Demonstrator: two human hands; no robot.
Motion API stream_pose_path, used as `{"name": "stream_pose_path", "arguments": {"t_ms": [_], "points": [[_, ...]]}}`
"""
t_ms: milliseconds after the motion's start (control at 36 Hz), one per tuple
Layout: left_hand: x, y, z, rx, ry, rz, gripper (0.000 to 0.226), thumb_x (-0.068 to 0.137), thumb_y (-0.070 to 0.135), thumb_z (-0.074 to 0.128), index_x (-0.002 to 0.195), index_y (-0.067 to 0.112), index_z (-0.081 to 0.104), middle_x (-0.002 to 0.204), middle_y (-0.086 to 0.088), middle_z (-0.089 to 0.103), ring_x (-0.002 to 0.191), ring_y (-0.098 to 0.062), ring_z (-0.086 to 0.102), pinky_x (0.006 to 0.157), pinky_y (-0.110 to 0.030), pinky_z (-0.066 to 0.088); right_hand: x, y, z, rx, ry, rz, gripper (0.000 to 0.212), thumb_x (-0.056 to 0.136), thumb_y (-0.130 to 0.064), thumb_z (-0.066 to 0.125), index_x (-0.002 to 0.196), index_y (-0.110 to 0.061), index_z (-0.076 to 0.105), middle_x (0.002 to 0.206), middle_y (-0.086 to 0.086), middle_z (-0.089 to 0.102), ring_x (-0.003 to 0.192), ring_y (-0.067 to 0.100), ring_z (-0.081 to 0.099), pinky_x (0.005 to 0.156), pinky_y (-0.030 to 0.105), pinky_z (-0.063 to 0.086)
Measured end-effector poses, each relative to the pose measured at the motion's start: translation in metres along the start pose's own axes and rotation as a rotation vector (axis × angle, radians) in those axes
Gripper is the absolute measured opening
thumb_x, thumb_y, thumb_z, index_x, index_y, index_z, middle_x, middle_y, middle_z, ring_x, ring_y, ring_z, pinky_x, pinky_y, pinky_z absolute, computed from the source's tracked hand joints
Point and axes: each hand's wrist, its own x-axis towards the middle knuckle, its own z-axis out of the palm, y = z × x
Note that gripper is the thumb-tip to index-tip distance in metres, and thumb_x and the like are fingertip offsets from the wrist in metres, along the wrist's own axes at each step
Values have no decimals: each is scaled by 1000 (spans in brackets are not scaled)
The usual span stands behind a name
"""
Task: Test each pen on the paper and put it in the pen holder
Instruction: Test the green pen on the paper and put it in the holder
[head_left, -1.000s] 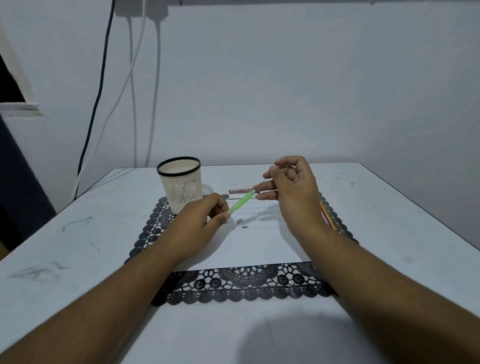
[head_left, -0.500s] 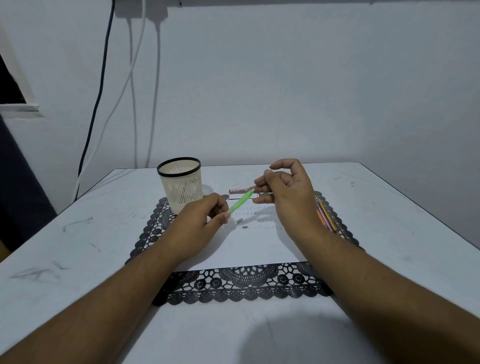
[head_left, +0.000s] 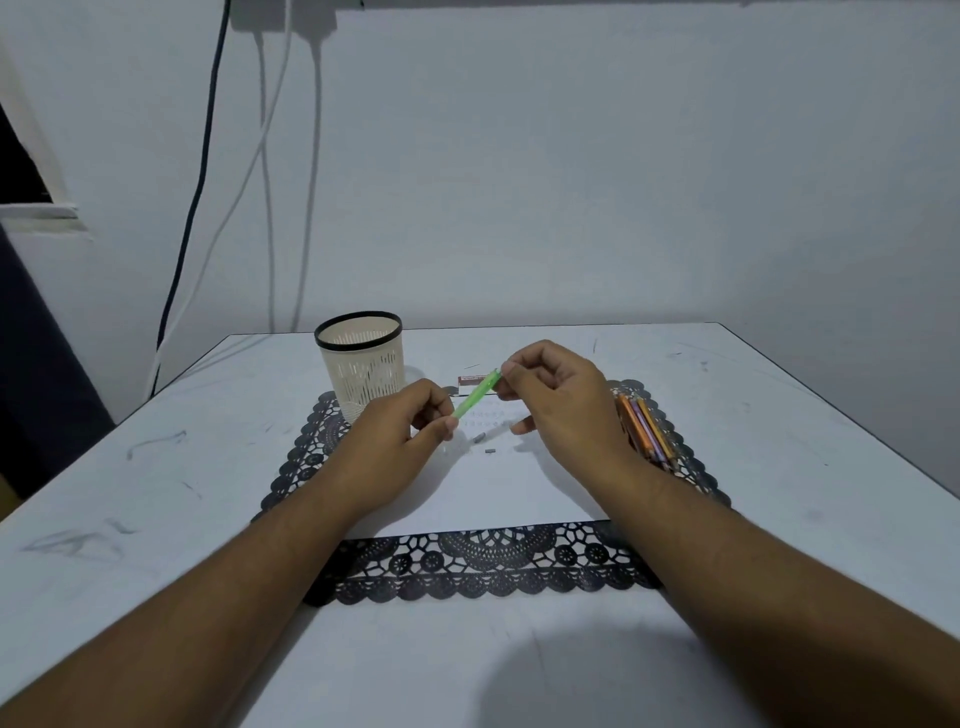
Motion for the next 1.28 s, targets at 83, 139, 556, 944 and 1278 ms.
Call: {"name": "stream_pose_path", "arguments": {"t_ms": [83,139,556,944,1278], "points": [[0,-2,-1,-1,10,-16,12,99,19,65,90,27,63,81,8,69,76,-4,60,64,-12,39,1,3,-1,-47,-29,-10,7,98,-10,66,94,-10,72,85,7,77,87,21,74,62,33,62],[1,-4,-2,16,15,-22,12,99,19,65,90,27,63,81,9,69,76,-4,61,63,-14,40,4,7,-2,-82,-41,1,5,98,-10,68,94,-9,72,84,10,75,80,23,72,61,31,60],[2,-9,-8,76,22,-86,12,98,21,67,88,26,63,83,7,70,79,-10,63,72,-26,47,5,30,1,-720,-412,45,9,97,-22,68,88,-20,71,84,-6,65,75,11,57,72,34,50],[0,-10,-11,98,10,-132,11,99,24,66,89,27,64,84,6,71,82,-18,65,79,-43,51,18,22,-17,-323,-148,145,26,104,-5,49,101,-20,70,89,-2,73,85,8,67,66,10,46],[0,-12,-8,104,23,-104,13,99,25,65,87,29,61,82,6,69,80,-18,65,78,-46,53,18,15,-13,178,-6,206,9,97,1,65,102,3,72,92,17,78,77,22,72,68,31,61]]}}
